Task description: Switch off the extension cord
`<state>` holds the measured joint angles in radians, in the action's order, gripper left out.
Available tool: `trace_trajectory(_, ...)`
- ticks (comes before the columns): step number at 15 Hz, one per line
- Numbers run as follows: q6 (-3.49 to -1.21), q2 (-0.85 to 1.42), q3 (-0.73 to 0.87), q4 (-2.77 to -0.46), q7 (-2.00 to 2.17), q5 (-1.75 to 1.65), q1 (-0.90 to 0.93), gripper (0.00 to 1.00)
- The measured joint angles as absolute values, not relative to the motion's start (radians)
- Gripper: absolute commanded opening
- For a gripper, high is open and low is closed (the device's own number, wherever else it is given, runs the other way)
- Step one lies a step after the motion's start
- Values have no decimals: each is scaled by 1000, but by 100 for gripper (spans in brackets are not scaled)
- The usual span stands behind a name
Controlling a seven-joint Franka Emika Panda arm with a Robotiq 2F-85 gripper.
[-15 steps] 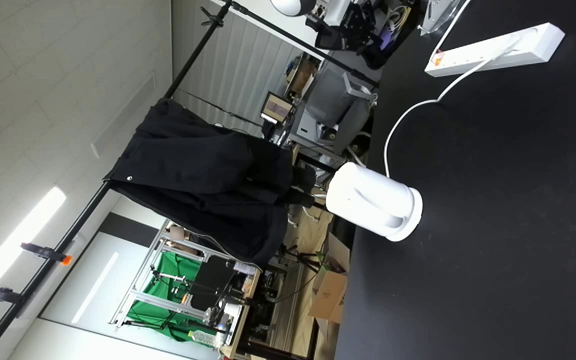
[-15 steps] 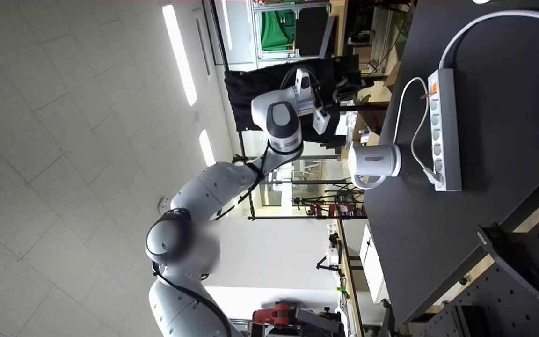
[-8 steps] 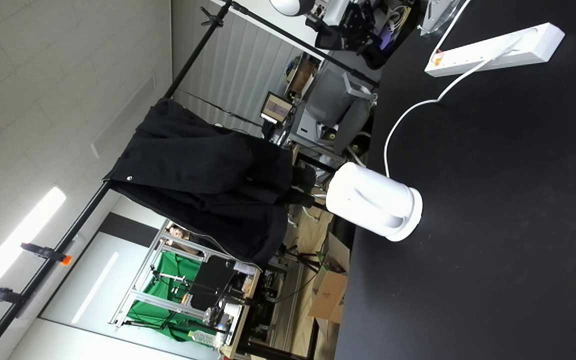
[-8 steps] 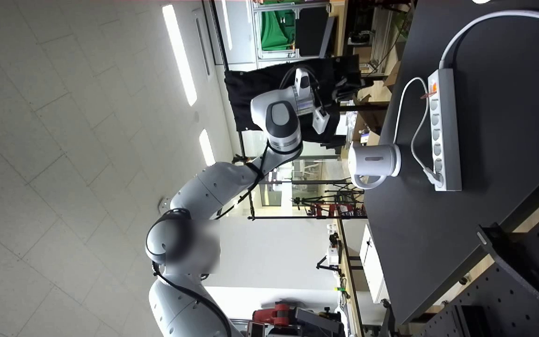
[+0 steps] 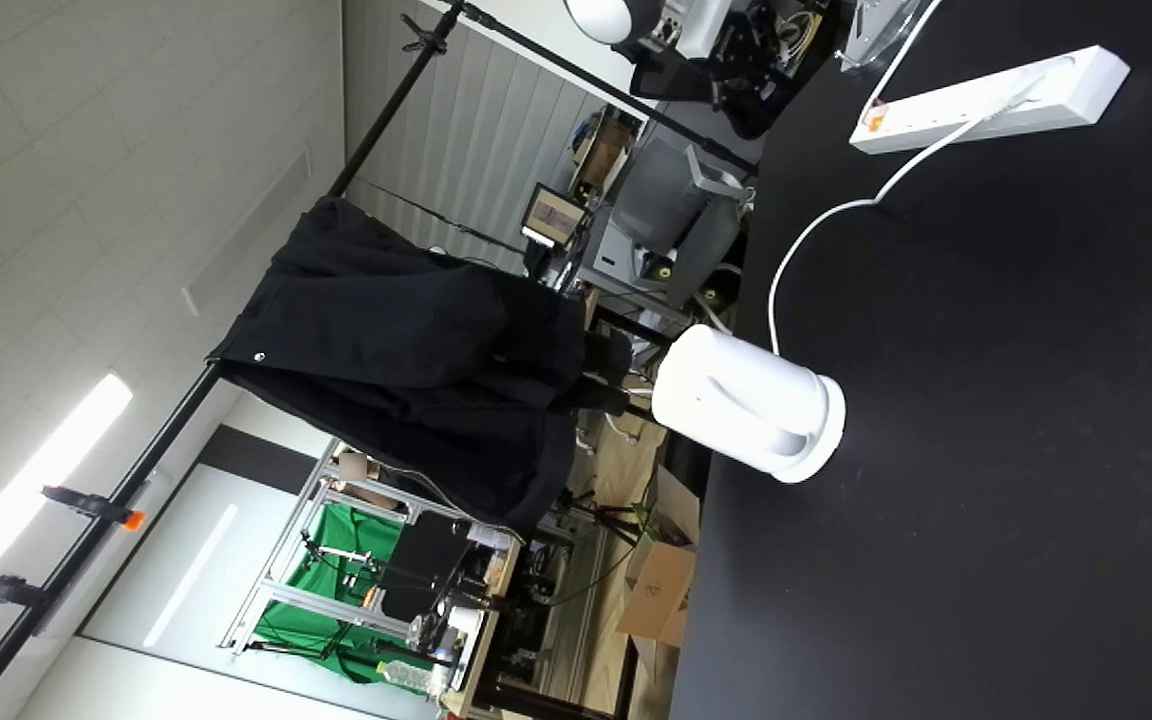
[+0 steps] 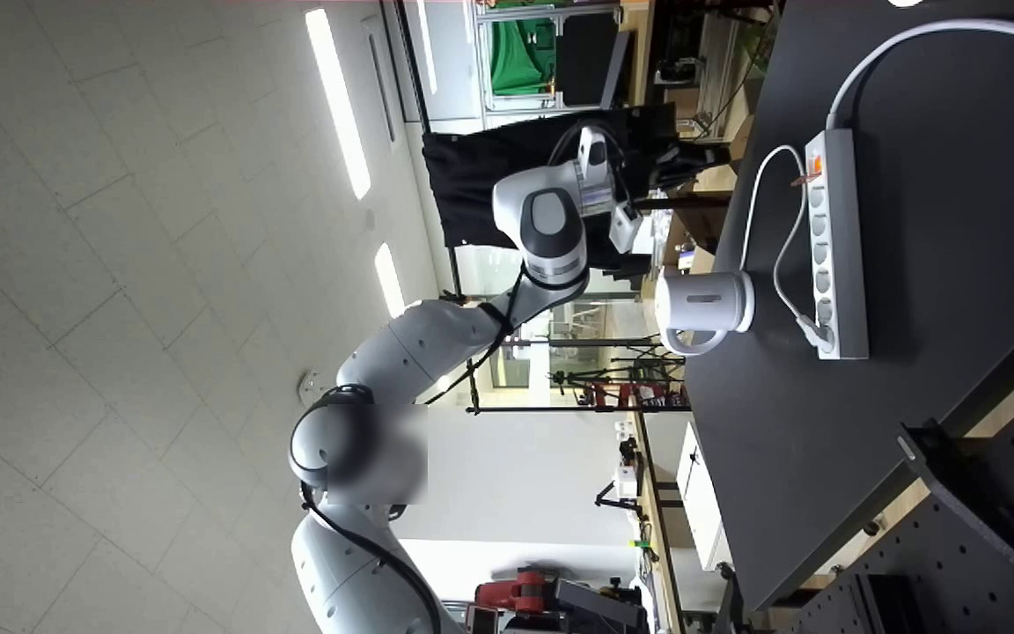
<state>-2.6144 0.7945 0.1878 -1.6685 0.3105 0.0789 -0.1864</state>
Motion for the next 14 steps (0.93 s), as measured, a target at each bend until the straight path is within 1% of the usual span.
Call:
trace_trajectory(5, -2609, 869, 227, -1624, 314, 76, -159, 0)
trace_trajectory(14, -2572, 1015, 302, -1542, 427, 72, -21, 0)
